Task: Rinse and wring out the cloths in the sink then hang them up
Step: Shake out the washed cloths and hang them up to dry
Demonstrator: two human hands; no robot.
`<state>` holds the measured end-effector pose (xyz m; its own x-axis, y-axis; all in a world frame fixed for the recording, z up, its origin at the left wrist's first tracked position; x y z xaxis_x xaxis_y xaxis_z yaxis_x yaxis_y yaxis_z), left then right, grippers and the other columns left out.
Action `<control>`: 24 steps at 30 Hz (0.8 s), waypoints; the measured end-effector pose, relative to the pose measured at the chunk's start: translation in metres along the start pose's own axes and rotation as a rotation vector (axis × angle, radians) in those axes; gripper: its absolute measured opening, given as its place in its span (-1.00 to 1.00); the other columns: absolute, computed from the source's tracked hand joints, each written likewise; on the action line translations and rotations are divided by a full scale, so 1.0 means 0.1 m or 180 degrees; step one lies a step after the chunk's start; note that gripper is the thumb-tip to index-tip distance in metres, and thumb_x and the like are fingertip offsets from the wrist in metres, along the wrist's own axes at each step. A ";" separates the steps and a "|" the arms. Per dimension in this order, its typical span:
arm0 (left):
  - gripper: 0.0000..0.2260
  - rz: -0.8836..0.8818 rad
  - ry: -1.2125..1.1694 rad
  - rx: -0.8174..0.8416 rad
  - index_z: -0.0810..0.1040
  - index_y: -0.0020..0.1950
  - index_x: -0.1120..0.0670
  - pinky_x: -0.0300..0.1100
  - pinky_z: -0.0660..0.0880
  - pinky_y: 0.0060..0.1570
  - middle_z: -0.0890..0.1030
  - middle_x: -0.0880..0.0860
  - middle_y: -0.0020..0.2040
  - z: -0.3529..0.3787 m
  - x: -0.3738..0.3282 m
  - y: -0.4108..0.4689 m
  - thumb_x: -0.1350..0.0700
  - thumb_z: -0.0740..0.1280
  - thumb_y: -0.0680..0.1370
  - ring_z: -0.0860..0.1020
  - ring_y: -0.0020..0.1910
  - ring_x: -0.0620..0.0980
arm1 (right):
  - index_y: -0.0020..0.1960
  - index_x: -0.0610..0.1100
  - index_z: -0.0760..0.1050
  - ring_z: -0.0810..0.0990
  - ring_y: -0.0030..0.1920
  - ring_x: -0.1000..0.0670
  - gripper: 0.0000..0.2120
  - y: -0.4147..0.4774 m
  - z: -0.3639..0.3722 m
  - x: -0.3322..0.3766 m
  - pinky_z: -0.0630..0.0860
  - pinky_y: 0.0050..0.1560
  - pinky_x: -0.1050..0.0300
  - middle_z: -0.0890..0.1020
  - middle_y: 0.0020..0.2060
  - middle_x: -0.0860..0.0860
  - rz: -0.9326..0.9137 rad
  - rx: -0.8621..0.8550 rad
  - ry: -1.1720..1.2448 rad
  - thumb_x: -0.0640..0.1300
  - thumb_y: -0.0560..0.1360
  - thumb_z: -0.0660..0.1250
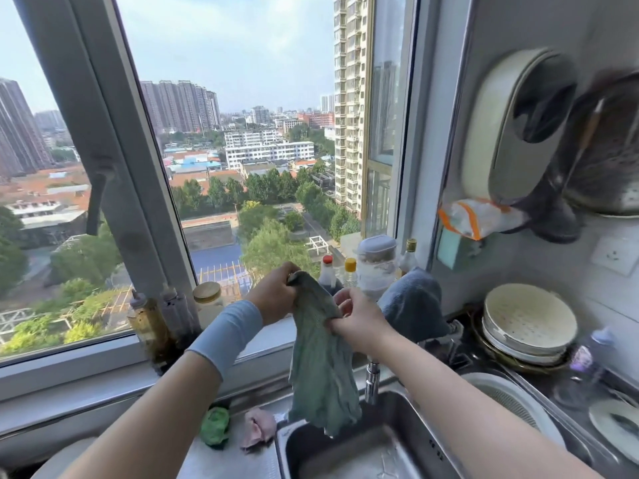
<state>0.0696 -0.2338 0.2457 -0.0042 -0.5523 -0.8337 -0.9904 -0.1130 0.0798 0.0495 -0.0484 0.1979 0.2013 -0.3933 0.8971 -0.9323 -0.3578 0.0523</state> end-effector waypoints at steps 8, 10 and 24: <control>-0.79 -0.0067 0.0463 -0.0190 0.50 0.04 0.00 -0.12 0.45 -0.22 0.56 0.09 -0.08 -0.13 -0.09 0.00 0.22 0.11 0.63 0.51 -0.09 0.09 | -0.12 0.01 0.63 0.66 -0.10 -0.01 -0.81 -0.01 -0.36 0.07 0.59 -0.04 0.02 0.70 -0.16 0.02 0.0026 -0.0117 -0.0345 -0.11 0.57 0.26; -0.84 0.0015 0.0681 -0.0144 0.50 0.04 -0.03 -0.12 0.45 -0.21 0.58 0.09 -0.07 -0.19 -0.14 0.00 0.17 0.16 0.63 0.53 -0.08 0.10 | 0.02 -0.09 0.58 0.62 -0.09 -0.12 -0.79 0.00 -0.38 0.15 0.59 0.05 -0.16 0.66 -0.06 -0.14 0.0239 0.0099 0.0260 -0.11 0.66 0.17; -0.69 -0.0483 0.1332 -0.0109 0.62 0.03 0.12 -0.18 0.44 -0.28 0.59 0.09 -0.11 -0.61 -0.07 -0.12 -0.04 0.17 0.65 0.52 -0.19 0.04 | -0.01 -0.17 0.64 0.65 -0.09 -0.03 -0.74 0.03 -0.32 0.20 0.53 -0.01 0.12 0.71 -0.10 -0.06 0.0379 0.1017 -0.0289 0.02 0.56 0.33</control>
<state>0.0904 -0.2789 0.2836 0.2042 -0.8132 -0.5450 -0.9703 -0.2419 -0.0026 0.0412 -0.0302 0.2303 0.1360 -0.5168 0.8452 -0.8127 -0.5461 -0.2031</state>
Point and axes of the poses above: each hand's wrist, its own y-axis towards the middle knuckle, its own z-axis out of the palm, x = y × z, the point moved 2 cm from there along y, towards the middle knuckle
